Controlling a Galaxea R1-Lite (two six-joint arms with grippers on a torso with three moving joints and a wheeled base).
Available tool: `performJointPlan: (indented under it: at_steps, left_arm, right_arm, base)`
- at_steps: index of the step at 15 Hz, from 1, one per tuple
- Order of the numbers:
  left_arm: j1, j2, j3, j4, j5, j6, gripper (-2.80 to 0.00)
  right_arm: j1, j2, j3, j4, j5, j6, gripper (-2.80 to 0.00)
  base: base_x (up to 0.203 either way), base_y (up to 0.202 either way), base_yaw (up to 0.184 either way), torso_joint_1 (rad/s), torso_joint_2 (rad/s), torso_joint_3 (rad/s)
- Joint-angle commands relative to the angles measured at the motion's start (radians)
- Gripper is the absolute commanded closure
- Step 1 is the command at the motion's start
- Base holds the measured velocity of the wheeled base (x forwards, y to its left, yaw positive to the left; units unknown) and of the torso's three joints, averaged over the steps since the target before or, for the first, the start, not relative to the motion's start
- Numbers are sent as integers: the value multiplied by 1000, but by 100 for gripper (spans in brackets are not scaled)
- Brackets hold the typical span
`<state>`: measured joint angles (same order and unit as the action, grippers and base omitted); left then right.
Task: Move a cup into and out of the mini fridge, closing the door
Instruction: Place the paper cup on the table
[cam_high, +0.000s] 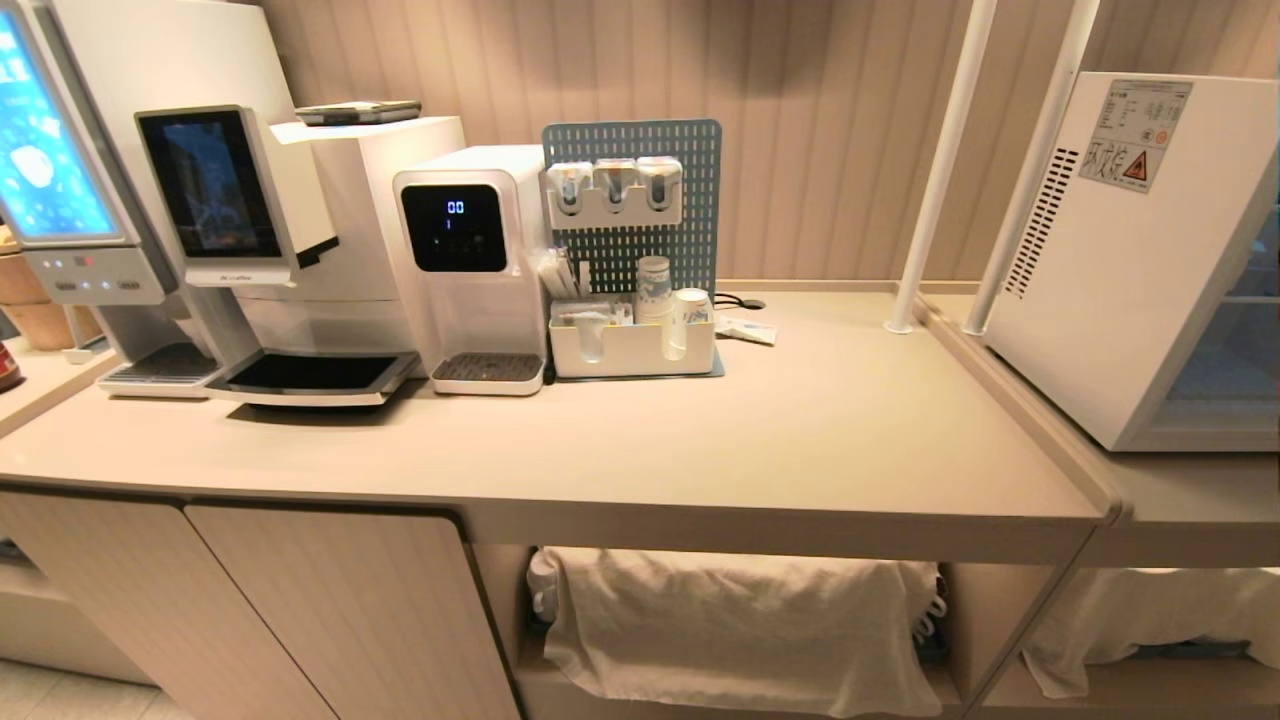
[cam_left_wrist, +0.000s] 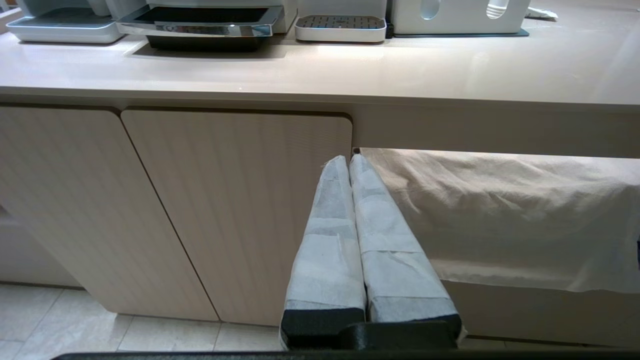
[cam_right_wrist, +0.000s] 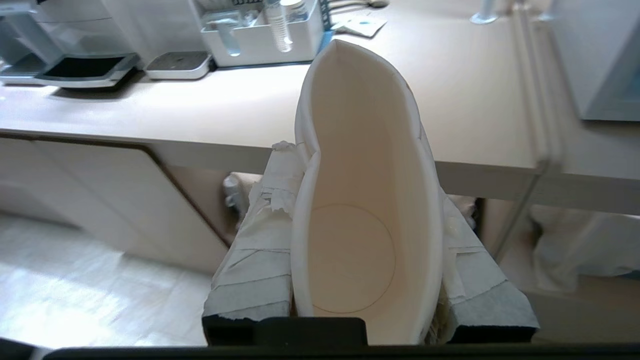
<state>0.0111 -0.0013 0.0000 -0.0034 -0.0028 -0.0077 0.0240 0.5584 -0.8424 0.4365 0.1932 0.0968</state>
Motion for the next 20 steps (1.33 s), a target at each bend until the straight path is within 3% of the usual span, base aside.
performJointPlan:
  at_steps: [1, 5, 9, 13, 17, 20]
  left_arm:
    - [1, 1, 0, -1, 0, 0, 0]
    - [1, 1, 0, -1, 0, 0, 0]
    - [0, 1, 0, -1, 0, 0, 0]
    - [1, 1, 0, -1, 0, 0, 0]
    - [1, 1, 0, -1, 0, 0, 0]
    - [0, 1, 0, -1, 0, 0, 0]
  right_arm:
    - [12, 393, -223, 43, 21, 26, 0]
    - [82, 837, -487, 137, 62, 59, 0]
    - [140, 1129, -603, 65, 108, 52, 0]
    - [146, 1367, -693, -138, 136, -9, 0]
    - [133, 1559, -754, -373, 134, -220, 0]
    - [130, 1667, -788, -596, 133, -251, 0]
  base:
    - [0, 0, 0, 0, 0, 0]
    - [0, 0, 0, 0, 0, 0]
    - [0, 0, 0, 0, 0, 0]
    - [0, 0, 0, 0, 0, 0]
    - [0, 0, 0, 0, 0, 0]
    - [0, 0, 0, 0, 0, 0]
